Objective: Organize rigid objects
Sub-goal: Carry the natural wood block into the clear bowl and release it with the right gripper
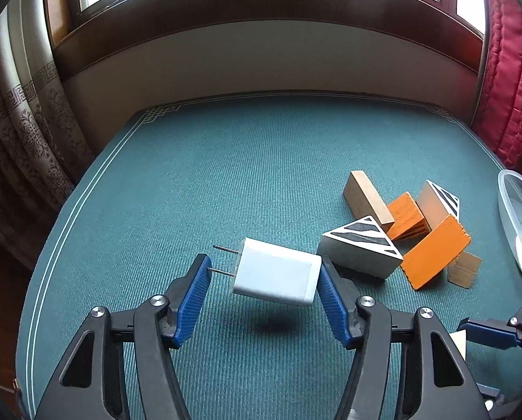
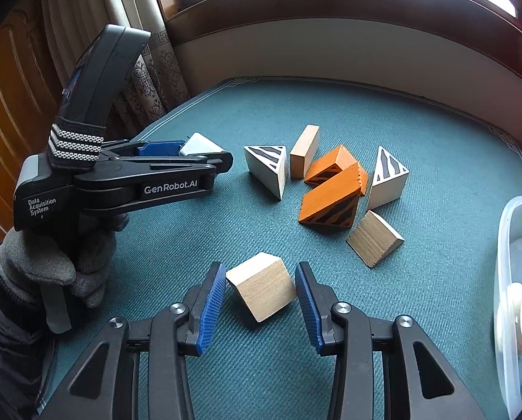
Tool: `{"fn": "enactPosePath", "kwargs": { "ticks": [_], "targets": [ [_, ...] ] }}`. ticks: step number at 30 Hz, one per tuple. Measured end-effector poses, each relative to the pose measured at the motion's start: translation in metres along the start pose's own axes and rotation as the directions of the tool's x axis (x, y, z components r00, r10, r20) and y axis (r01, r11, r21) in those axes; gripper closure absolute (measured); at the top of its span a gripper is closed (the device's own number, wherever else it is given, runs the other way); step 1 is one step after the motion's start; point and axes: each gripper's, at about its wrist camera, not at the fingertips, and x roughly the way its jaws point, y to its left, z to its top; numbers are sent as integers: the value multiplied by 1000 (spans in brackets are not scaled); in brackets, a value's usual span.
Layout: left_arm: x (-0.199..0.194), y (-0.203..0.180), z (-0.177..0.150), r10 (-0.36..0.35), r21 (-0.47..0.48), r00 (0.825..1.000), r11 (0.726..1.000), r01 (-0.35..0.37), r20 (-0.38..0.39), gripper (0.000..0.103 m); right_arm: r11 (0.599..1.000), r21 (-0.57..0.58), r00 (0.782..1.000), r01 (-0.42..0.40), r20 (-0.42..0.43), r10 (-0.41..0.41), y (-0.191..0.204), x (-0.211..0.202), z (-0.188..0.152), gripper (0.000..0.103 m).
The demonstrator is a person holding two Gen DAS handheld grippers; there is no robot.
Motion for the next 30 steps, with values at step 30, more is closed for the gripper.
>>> {"fn": "enactPosePath", "kwargs": {
  "ticks": [30],
  "targets": [
    [-40,-32,2,-31,13,997,999,30,74,41,887,390,919,248,194,-342,-105,-112,9,59]
  ]
}}
